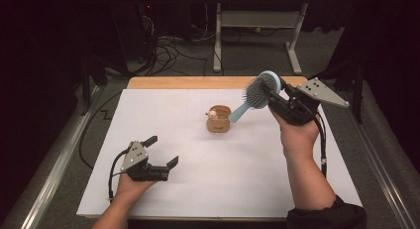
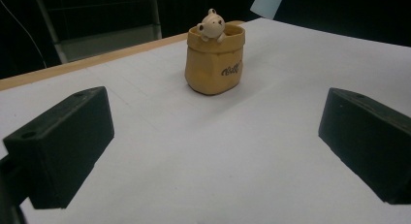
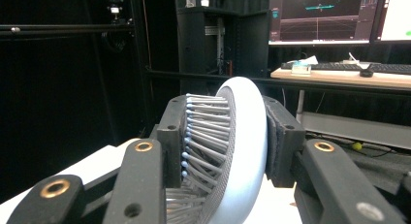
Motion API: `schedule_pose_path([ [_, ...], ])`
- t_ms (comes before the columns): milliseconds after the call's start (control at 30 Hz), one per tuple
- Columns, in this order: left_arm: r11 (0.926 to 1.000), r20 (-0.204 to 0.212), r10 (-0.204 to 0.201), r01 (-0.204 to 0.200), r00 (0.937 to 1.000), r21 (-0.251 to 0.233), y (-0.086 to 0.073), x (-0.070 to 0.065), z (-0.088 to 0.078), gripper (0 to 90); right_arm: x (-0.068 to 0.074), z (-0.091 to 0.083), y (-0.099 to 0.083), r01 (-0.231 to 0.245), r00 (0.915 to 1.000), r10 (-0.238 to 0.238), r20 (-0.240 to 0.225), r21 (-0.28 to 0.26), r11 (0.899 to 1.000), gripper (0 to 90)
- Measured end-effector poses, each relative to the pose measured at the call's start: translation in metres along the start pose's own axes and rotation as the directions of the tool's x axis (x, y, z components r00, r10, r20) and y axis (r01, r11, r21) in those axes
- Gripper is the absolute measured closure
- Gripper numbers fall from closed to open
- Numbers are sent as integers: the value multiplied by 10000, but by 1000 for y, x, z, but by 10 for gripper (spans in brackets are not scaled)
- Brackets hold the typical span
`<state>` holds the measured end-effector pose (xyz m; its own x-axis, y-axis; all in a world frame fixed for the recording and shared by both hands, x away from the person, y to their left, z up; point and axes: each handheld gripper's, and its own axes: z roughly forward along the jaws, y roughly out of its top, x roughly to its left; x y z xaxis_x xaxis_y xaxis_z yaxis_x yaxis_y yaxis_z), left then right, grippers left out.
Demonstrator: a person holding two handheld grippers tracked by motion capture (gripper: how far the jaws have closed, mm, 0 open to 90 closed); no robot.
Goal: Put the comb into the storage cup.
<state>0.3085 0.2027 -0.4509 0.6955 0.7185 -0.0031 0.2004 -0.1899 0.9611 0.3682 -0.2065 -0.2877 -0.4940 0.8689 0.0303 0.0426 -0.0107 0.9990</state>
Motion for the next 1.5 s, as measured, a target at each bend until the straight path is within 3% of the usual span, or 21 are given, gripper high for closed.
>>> schedule_pose_path([
  [600,9999,8,-20,20,10000,-110,0,2,0,0,6,34,-1,-50,10000,50,-51,93,9999,604],
  [1500,9999,64,-56,57,10000,-153,0,2,-1,0,7,73,-24,-208,9997,200,127,644,9977,603],
])
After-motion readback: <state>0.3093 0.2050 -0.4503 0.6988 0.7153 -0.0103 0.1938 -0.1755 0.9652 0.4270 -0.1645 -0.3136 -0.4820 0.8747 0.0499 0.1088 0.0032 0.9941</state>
